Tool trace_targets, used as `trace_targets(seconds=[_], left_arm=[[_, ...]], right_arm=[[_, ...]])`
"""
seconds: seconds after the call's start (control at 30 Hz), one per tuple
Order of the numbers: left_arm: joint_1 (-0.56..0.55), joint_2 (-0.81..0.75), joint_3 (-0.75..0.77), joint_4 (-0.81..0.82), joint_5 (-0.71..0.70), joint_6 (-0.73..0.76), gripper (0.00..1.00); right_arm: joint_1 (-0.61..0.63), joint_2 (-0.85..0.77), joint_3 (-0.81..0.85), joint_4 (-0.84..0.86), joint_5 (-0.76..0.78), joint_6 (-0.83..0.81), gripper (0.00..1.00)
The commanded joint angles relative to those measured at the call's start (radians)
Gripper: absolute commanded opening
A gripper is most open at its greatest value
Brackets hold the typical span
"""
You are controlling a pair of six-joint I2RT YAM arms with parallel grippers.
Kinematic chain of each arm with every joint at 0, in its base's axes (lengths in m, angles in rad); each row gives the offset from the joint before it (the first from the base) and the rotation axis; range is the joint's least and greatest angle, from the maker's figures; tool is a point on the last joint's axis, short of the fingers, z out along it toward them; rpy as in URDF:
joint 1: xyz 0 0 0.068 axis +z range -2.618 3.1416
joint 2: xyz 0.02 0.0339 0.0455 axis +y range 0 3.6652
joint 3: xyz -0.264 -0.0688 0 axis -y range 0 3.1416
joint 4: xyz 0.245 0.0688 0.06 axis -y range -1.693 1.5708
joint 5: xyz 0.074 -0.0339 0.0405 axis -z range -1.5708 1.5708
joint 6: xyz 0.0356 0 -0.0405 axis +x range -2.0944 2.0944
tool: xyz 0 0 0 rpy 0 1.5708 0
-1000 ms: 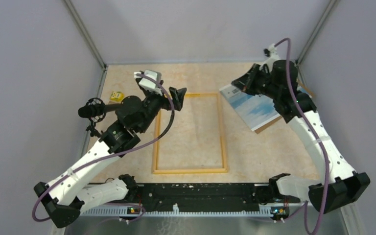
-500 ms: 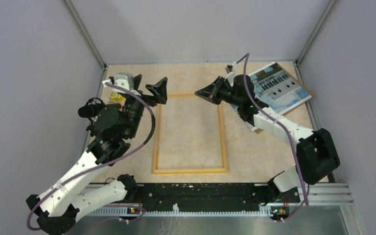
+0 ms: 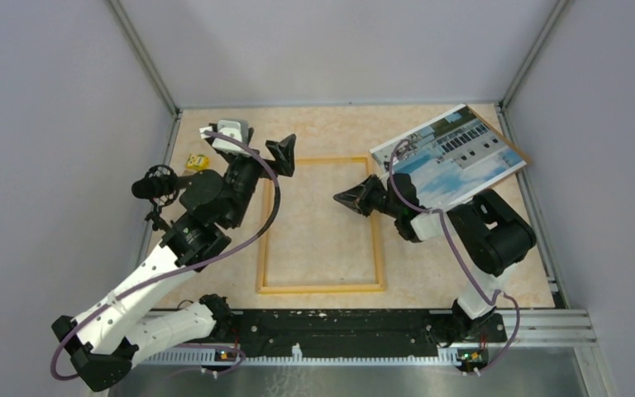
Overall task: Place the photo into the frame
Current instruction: Place the photo frame item in the photo frame.
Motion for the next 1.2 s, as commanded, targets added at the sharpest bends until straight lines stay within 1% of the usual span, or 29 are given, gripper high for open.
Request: trace_targets(seconds=[0.0, 0.1, 0.27, 0.47, 0.97, 1.17], left_arm=[[-0.001, 0.026, 0.024, 0.005, 0.029, -0.017, 0.99], [0.000, 0.042, 0.024, 0.003, 0.033, -0.021, 0.99], [0.000, 0.071, 0.026, -0.004, 0.037, -0.029, 0.99], [0.000, 0.083, 0.027, -0.010, 0.041, -0.036, 0.99], [0.000, 0.095, 0.026, -0.012, 0.051, -0.047, 0.99], [-0.001, 0.104, 0.026, -0.016, 0.058, -0.055, 0.99]], right_arm=[[-0.008, 0.016, -0.050, 0.245, -0.034, 0.037, 0.00], [-0.020, -0.006, -0.105, 0.280, -0.022, 0.038, 0.00], [-0.025, -0.061, -0.146, 0.229, 0.011, -0.012, 0.00], [-0.027, -0.079, -0.197, 0.252, 0.030, -0.023, 0.00], [-0.054, -0.088, -0.249, 0.293, -0.007, -0.045, 0.00], [-0.055, -0.097, -0.249, 0.281, -0.011, -0.060, 0.00]])
